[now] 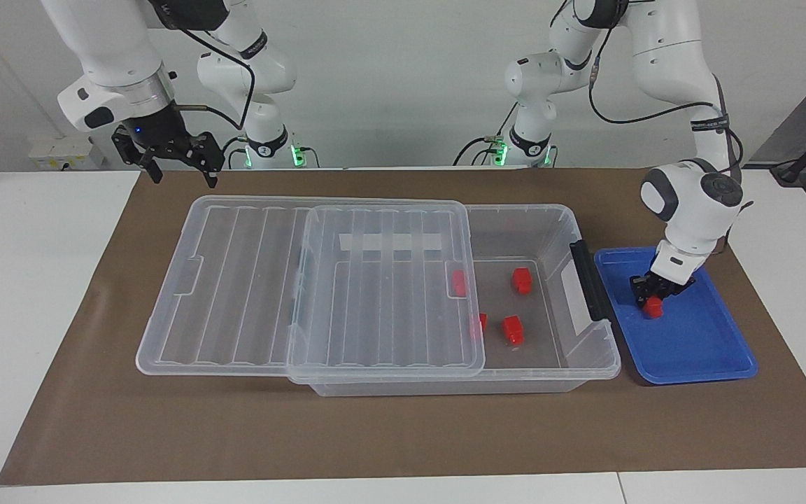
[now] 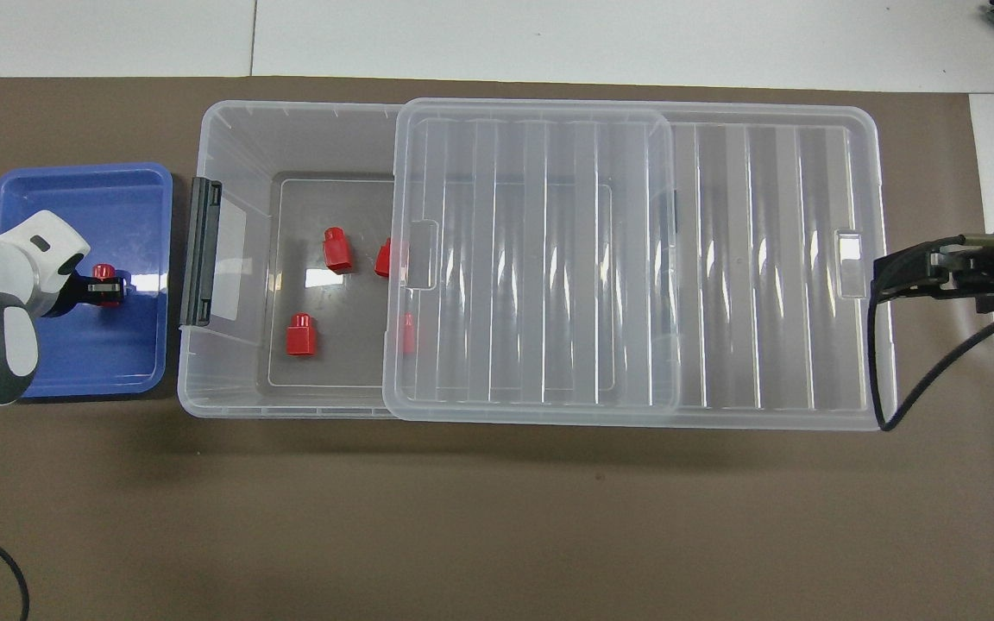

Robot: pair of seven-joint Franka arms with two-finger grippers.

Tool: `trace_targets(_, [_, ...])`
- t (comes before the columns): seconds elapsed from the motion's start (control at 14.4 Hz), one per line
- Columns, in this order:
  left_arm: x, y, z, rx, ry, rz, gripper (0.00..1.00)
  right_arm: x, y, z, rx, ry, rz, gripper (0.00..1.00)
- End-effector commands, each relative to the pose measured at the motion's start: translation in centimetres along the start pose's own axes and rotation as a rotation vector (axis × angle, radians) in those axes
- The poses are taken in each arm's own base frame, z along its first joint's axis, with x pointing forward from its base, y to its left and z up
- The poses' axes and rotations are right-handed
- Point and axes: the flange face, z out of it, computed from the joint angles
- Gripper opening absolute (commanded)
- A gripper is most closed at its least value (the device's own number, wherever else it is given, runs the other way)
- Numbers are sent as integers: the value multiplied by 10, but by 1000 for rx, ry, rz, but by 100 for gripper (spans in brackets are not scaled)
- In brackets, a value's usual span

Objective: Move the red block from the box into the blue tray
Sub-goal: 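Lower the red block into the blue tray with the left gripper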

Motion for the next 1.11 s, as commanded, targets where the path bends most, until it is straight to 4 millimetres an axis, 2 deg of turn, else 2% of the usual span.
trace_targets(0.0, [-1,1,4,-6,16,-27,17,0,3,1,1,-7,25,100])
trace_targets(0.07, [-1,1,4,-6,17,-27,39,0,3,1,1,-7,25,100])
trace_targets(0.14, [0,2,4,-6,19,-24,48,0,3,1,1,-7,23,100])
trace_targets(0.28, [2,5,2,-7,16,-14,84,-1,3,1,1,-7,23,100])
trace_targets(0.35, [3,4,-1,-7,14,-11,94,0,3,2,1,-7,23,100])
trace_targets(0.42, [4,4,-2,-7,5,-7,100,0,3,2,1,-8,22,100])
trace_targets(0.55, [19,4,-29,-11,-51,-3,100,0,3,2,1,-8,22,100])
trace_targets(0.76, [46,5,-94,-20,-164,6,100,0,4,3,1,-10,23,100])
trace_targets(0.9, [48,12,-134,-24,-203,17,100,0,4,3,1,-10,23,100])
trace_targets(1.04, [41,28,-169,-24,-225,39,100,0,4,2,1,-7,22,100])
